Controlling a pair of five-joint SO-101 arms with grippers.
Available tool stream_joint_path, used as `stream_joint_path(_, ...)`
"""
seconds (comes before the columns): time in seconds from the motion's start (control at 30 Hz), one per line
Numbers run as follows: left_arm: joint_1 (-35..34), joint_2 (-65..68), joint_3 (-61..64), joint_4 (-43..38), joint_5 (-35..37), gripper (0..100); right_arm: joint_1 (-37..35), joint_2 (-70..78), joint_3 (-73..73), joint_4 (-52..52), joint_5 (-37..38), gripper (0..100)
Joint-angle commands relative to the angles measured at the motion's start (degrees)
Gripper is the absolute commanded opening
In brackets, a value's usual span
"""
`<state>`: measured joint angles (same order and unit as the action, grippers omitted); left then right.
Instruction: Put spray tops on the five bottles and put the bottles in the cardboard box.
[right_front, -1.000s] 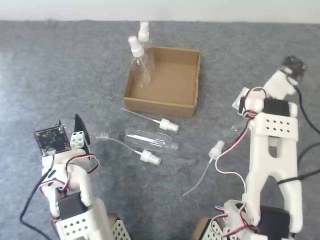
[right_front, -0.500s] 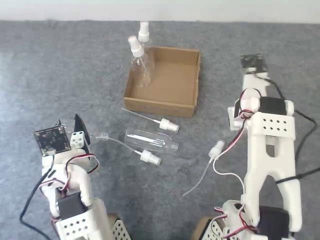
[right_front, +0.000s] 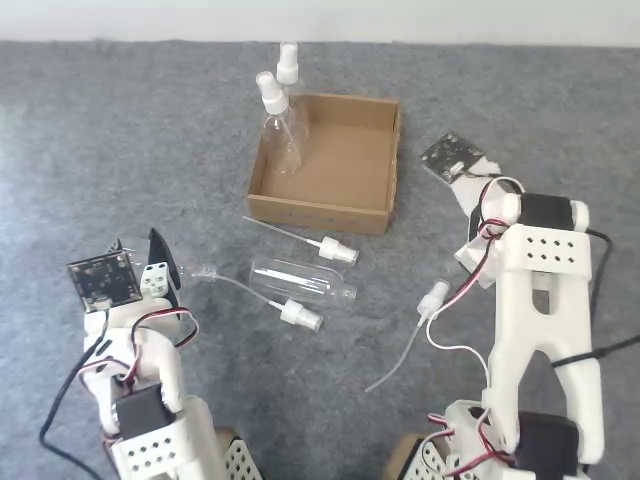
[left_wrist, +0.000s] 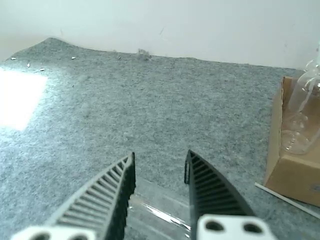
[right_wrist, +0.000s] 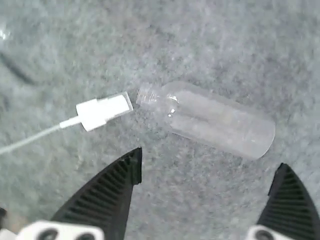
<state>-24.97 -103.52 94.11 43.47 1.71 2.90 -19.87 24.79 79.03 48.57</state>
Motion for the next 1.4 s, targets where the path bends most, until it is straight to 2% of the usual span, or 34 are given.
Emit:
stream_joint_path(0.0,-0.4,-1.0,-0.6,-1.8,0.4,15,-0.7,-0.6,0.4,-1.5,6.9,35.7)
stream_joint_path(0.23,-0.4,-1.0,-0.6,-1.8,0.4,15,-0.7,7.7,0.3,-4.4,16.7,35.7)
stream_joint_path(0.53,-0.4,-1.0,-0.6,-1.8,0.4,15,-0.5,14.5,0.3,-11.0,20.7,35.5)
stream_joint_path(0.97,-0.4,-1.0,-0.6,-1.8,0.4,15,-0.3,22.8,0.3,-15.3,20.6,35.4)
stream_joint_path(1.17,-0.4,-1.0,-0.6,-1.8,0.4,15,-0.3,25.6,0.3,-18.1,15.8,35.3)
stream_joint_path(1.37,-0.4,-1.0,-0.6,-1.8,0.4,15,-0.3,25.4,0.3,-18.3,11.5,22.5)
